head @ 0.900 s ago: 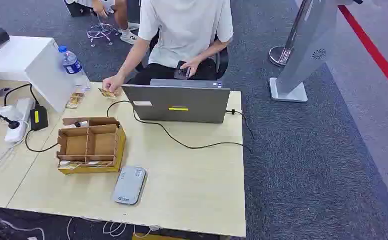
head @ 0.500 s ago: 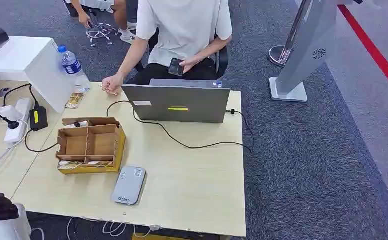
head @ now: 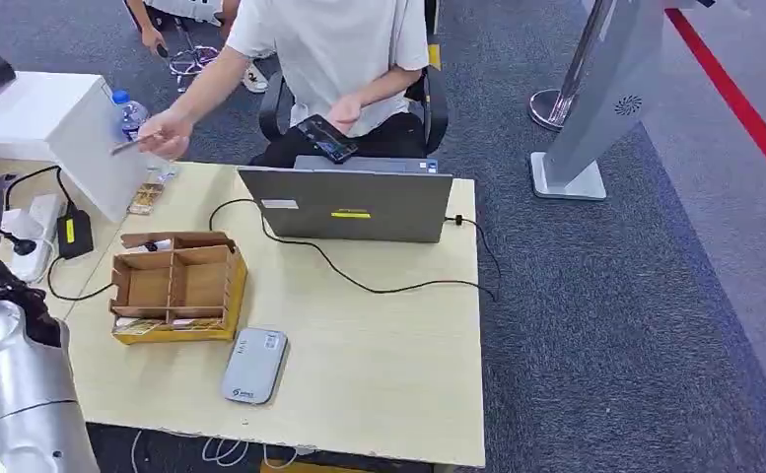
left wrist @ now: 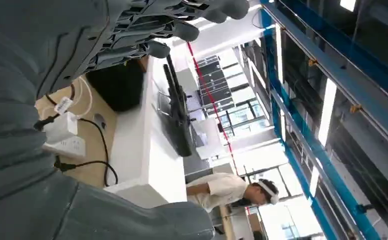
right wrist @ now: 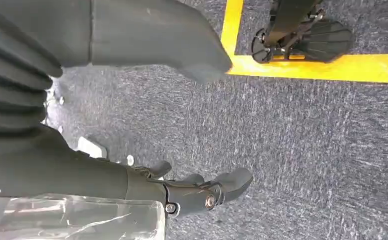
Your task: Pass the card to the sensor for recognition and then transmit it.
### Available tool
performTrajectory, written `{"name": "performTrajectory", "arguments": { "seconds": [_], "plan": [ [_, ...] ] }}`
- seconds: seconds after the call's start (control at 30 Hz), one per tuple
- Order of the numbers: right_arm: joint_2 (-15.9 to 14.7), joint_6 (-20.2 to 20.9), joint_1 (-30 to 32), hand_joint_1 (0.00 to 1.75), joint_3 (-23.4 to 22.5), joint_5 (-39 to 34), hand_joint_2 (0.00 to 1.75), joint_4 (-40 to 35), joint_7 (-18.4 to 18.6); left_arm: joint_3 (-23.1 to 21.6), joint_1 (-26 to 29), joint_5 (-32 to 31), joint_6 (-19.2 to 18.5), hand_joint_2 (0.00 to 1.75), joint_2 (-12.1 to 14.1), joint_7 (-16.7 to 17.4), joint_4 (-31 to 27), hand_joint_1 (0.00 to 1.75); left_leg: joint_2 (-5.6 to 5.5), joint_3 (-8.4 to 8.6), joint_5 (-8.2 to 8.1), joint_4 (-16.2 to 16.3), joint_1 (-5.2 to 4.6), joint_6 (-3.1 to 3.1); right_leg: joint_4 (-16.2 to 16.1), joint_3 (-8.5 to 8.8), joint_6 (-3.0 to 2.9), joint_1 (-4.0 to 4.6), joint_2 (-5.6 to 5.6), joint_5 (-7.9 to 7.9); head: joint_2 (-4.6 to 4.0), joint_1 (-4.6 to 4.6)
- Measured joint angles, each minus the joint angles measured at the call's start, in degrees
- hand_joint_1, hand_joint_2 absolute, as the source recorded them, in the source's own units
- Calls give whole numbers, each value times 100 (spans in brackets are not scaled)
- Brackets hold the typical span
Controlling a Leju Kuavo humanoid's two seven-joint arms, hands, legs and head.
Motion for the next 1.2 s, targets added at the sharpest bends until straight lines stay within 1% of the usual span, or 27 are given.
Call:
{"name": "performTrajectory", "arguments": {
  "seconds": [0.33,0.37,0.4,0.93,1.2],
  "plan": [
    [2,64,-65,0,0,107,175,2,61,-1033,-951,-1411,433,175,241,370,790,0,0,9,5,2,0,0,3,-6,1,0,1,3,0,-2],
    [2,77,-70,0,0,116,175,2,68,-1131,-1032,-1547,477,175,258,409,862,159,0,10,5,2,0,0,3,-6,1,0,1,3,0,-2],
    [2,81,-75,0,0,120,175,2,74,-1227,-1116,-1682,523,175,282,448,936,175,0,9,5,2,0,0,3,-6,1,0,1,3,0,-2],
    [4,214,-163,0,-2,306,175,15,203,-2858,-2578,-3929,1345,175,632,1047,2241,175,0,6,7,3,0,-1,5,-7,2,0,2,5,0,-2],
    [28,269,-218,0,-18,415,175,33,284,-3691,-3268,-5020,1793,175,754,1325,2862,175,-1,5,7,4,-1,0,6,-7,2,-1,1,6,0,-2]
  ]
}}
